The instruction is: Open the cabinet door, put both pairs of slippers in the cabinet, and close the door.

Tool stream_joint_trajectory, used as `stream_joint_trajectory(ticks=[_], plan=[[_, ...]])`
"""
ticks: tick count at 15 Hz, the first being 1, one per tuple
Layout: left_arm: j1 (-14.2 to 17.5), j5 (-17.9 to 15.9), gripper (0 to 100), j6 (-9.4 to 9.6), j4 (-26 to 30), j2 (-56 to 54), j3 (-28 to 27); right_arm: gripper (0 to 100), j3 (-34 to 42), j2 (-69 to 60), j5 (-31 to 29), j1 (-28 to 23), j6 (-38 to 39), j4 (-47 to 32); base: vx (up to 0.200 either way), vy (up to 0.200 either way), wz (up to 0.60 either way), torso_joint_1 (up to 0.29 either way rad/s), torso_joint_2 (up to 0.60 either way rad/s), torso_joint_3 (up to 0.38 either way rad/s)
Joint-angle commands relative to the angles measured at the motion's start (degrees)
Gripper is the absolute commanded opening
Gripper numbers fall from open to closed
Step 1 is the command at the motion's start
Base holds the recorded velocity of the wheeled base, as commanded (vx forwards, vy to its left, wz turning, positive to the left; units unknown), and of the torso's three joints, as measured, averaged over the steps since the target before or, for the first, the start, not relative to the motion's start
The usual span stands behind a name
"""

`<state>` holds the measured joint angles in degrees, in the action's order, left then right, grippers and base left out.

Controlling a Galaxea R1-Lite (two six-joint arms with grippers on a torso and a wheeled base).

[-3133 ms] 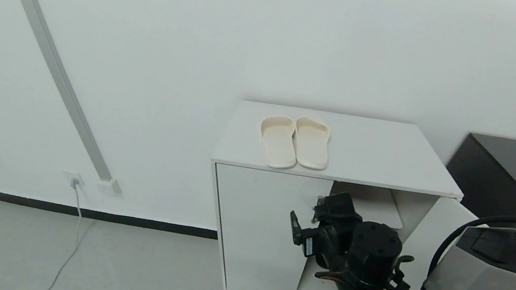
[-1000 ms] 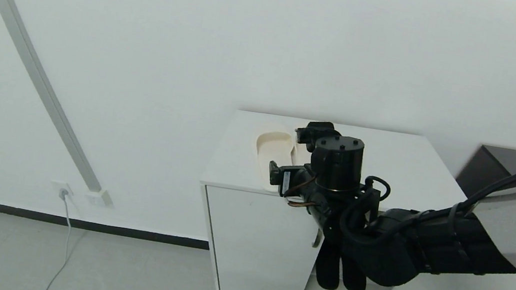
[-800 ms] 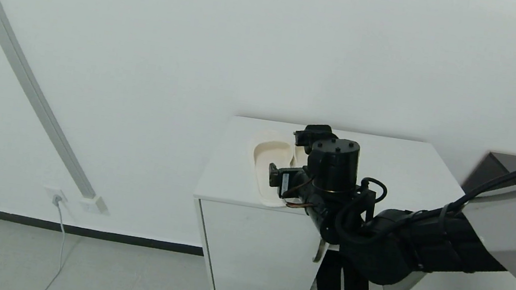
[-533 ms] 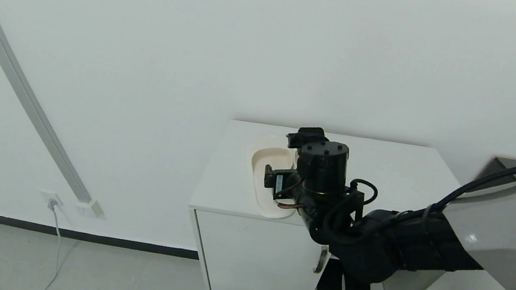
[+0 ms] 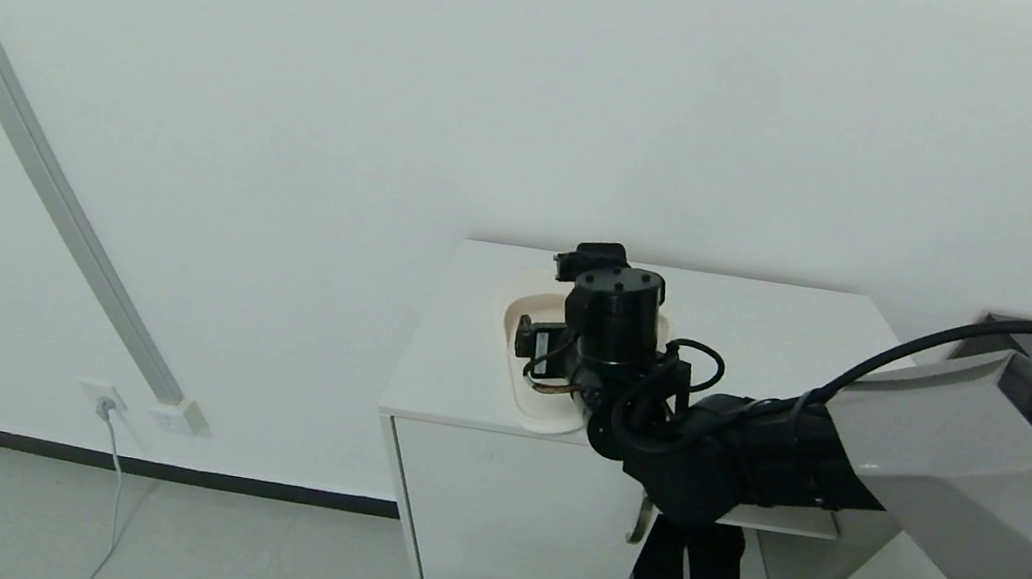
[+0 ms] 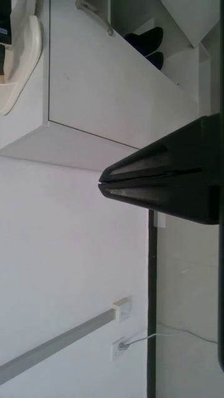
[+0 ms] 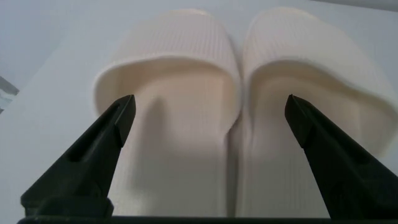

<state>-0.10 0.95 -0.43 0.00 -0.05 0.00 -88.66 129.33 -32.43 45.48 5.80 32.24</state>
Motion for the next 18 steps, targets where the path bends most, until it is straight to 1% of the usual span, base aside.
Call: stream_joint_trajectory(ticks=[1, 3, 8, 10, 11, 18], plan=[[0.0, 0.0, 0, -0.01, 0.1, 0.0, 0.0, 100, -3.9, 2.9, 0.0, -0.4, 0.0, -1.5, 0.000, 0.000, 0.00, 0.000, 0.00, 0.000], [0.0, 0.1, 0, -0.01, 0.0, 0.0, 0.0, 100, -7.4, 4.4, 0.0, -1.0, -0.1, -2.8, 0.000, 0.000, 0.00, 0.000, 0.00, 0.000], [0.0, 0.1, 0, 0.08, 0.1, 0.0, 0.0, 100, -11.5, 5.4, 0.1, -1.9, -0.3, -6.1, 0.000, 0.000, 0.00, 0.000, 0.00, 0.000], [0.0, 0.2, 0, 0.08, 0.0, 0.0, 0.0, 100, -12.9, 6.4, 0.0, -2.1, -0.4, -6.3, 0.000, 0.000, 0.00, 0.000, 0.00, 0.000], [0.0, 0.2, 0, 0.08, 0.0, 0.0, 0.0, 0, -12.9, 6.5, 0.0, -2.2, -0.4, -6.3, 0.000, 0.000, 0.00, 0.000, 0.00, 0.000], [0.0, 0.2, 0, 0.08, 0.0, 0.0, 0.0, 0, -13.6, 6.8, 0.0, -2.5, -0.4, -6.3, 0.000, 0.000, 0.00, 0.000, 0.00, 0.000]])
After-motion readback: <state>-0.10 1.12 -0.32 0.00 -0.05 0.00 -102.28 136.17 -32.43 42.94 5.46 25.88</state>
